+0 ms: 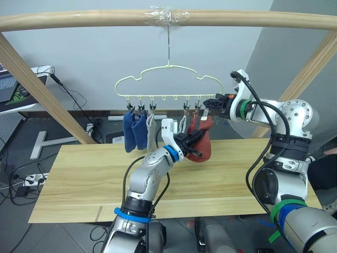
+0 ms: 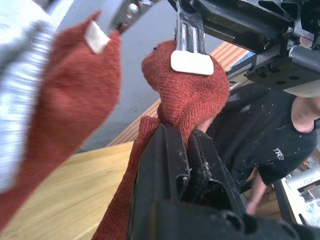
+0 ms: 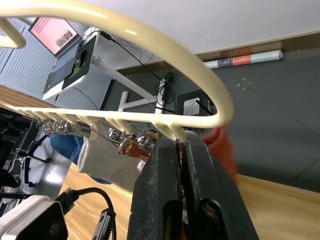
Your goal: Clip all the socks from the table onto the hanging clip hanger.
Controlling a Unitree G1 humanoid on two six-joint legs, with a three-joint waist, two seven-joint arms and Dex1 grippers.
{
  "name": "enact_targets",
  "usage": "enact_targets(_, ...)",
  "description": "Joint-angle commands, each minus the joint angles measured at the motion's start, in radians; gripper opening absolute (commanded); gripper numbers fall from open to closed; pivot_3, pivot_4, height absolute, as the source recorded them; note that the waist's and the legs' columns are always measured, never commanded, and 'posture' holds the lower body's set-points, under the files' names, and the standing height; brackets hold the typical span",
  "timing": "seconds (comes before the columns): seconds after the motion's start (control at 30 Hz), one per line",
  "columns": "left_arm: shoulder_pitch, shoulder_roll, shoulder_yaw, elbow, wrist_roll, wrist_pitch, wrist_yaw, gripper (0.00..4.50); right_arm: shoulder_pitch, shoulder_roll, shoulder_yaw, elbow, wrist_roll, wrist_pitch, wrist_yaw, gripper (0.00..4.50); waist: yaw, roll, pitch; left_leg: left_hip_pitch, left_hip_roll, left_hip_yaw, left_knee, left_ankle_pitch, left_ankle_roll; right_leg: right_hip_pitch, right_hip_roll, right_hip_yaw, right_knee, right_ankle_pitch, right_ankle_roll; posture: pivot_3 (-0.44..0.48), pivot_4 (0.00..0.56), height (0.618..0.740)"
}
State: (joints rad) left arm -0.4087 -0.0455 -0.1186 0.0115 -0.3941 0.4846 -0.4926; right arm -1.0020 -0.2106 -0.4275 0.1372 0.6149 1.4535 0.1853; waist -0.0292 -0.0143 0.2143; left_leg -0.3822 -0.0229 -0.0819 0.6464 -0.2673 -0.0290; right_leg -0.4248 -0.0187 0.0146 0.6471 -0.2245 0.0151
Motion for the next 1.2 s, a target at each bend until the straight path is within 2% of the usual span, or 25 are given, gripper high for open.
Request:
enact_targets(0.03,-0.026,-0.014,0.004,-0.031,-0.018,-0.01,0.002,0.0,-0.006,-0.008,-0.004,-0.022,0.031,-0.021,0.036,1.16,0.0,0.0,0.0,0.0,0.0,0.0,0.0,0.0,0.0,0.0,0.0,0.0,0.0,0.0,0.0,-0.007,0.213,0.74)
enact_targets(0.13,-0.027,-0.009,0.007,-0.033,-0.02,-0.008,-0.002,0.0,-0.005,-0.018,-0.006,-0.022,0.033,-0.034,0.053,2.36,0.0,0.0,0.0,0.0,0.0,0.0,0.0,0.0,0.0,0.0,0.0,0.0,0.0,0.0,0.0,-0.007,0.213,0.74)
enact_targets(0.33,-0.034,-0.009,0.003,-0.025,-0.021,-0.006,-0.011,0.0,-0.001,-0.083,0.046,-0.028,0.036,-0.082,0.128,4.47,0.0,0.0,0.0,0.0,0.0,0.0,0.0,0.0,0.0,0.0,0.0,0.0,-0.001,0.0,0.0,-0.006,0.216,0.74)
enact_targets(0.37,-0.035,-0.009,0.004,-0.024,-0.024,-0.004,-0.014,0.0,0.007,-0.104,0.074,-0.034,0.024,-0.104,0.147,4.47,0.0,0.0,0.0,0.0,0.0,0.0,0.0,0.0,0.0,0.0,0.0,0.0,0.0,0.0,0.0,-0.006,0.216,0.74)
enact_targets(0.47,-0.043,0.001,0.004,-0.008,-0.029,0.006,-0.031,0.73,0.058,-0.218,0.157,-0.102,0.005,-0.17,0.24,4.5,0.002,0.0,0.0,0.0,0.0,0.0,0.0,0.0,0.0,0.0,0.0,0.0,-0.001,0.0,0.0,-0.002,0.213,0.74)
enact_targets(0.57,-0.052,0.016,0.005,0.003,-0.026,0.005,-0.04,1.69,0.13,-0.318,0.224,-0.18,0.0,-0.218,0.321,4.5,0.002,-0.001,0.001,-0.001,-0.001,0.0,0.0,0.0,0.0,0.0,0.0,-0.001,-0.001,-0.001,0.001,-0.002,0.209,0.74)
enact_targets(0.77,-0.031,0.061,0.011,-0.02,-0.035,0.023,-0.058,3.55,0.201,-0.361,0.242,-0.237,-0.001,-0.281,0.348,4.5,-0.005,-0.001,0.001,0.0,0.001,0.002,0.0,0.0,0.0,0.0,0.0,0.001,-0.001,-0.002,0.003,-0.006,0.207,0.74)
enact_targets(0.8,-0.018,0.08,0.014,-0.034,-0.039,0.034,-0.068,3.92,0.215,-0.371,0.251,-0.247,-0.01,-0.301,0.355,4.5,-0.005,-0.001,0.001,0.001,0.001,0.002,0.0,0.0,0.0,0.0,0.0,0.001,0.0,-0.003,0.005,-0.006,0.207,0.74)
enact_targets(0.87,0.049,0.182,0.041,-0.121,-0.061,0.081,-0.112,4.49,0.255,-0.4,0.262,-0.275,-0.016,-0.335,0.382,4.5,-0.005,-0.001,0.001,0.001,0.001,0.001,0.0,0.0,0.0,0.0,0.0,0.0,0.0,-0.003,0.006,-0.003,0.207,0.74)
enact_targets(0.9,0.089,0.255,0.077,-0.179,-0.076,0.096,-0.141,4.49,0.29,-0.433,0.284,-0.293,-0.039,-0.39,0.417,4.5,-0.007,-0.001,0.001,0.001,0.002,0.001,0.0,0.0,0.0,0.0,0.0,0.001,0.0,-0.003,0.006,0.001,0.208,0.74)
enact_targets(1.03,0.174,0.453,0.203,-0.306,-0.134,0.119,-0.198,4.49,0.385,-0.507,0.323,-0.313,-0.107,-0.61,0.531,4.5,-0.003,-0.001,0.003,0.001,0.003,0.0,-0.001,0.0,0.0,-0.001,0.0,0.0,0.0,-0.004,0.006,0.019,0.21,0.74)
enact_targets(1.07,0.195,0.509,0.223,-0.319,-0.116,0.099,-0.215,4.49,0.408,-0.521,0.33,-0.311,-0.121,-0.656,0.56,4.5,-0.001,-0.002,0.004,0.001,0.003,0.0,-0.001,0.0,0.0,-0.001,0.0,0.0,-0.001,-0.004,0.006,0.019,0.21,0.74)
enact_targets(1.13,0.242,0.637,0.266,-0.321,-0.059,0.05,-0.262,4.49,0.477,-0.573,0.394,-0.281,-0.229,-0.866,0.644,4.5,0.0,-0.002,0.004,0.001,0.002,0.001,0.0,0.0,0.0,0.0,0.0,0.0,-0.002,-0.004,0.006,0.047,0.209,0.74)
enact_targets(1.2,0.261,0.702,0.311,-0.315,-0.067,0.041,-0.283,4.49,0.513,-0.593,0.427,-0.248,-0.281,-0.998,0.699,4.5,0.002,-0.002,0.004,0.002,0.0,0.001,0.0,0.0,0.0,0.001,0.0,0.0,-0.003,-0.004,0.007,0.058,0.207,0.74)
